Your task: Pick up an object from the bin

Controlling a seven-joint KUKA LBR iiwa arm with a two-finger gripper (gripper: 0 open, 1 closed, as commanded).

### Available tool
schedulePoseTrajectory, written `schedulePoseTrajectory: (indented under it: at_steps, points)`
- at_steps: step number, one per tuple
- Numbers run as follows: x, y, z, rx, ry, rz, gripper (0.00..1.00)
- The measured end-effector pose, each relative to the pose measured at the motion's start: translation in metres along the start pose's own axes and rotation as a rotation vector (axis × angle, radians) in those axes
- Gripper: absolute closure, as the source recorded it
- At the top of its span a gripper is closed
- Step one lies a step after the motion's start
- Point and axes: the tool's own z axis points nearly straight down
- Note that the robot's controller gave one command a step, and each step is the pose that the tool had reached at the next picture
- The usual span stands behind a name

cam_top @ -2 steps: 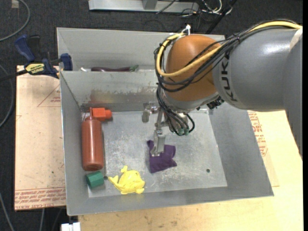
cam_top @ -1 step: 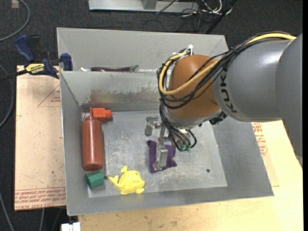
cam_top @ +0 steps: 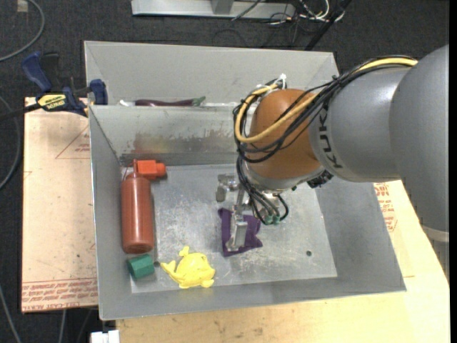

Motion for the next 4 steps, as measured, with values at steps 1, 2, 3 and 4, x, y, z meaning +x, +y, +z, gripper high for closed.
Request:
schedulePoseTrajectory:
  at_steps: [1,2,3,4]
  points:
    - [0.012,-0.063,0.037,0.003,0.007,-0.19,1.0]
    - [0.012,-0.063,0.037,0.003,0.007,-0.19,1.0]
    - [0.022,-0.065,-0.067,0.001,0.005,-0.232,1.0]
    - [0.022,-0.065,-0.067,0.001,0.005,-0.231,1.0]
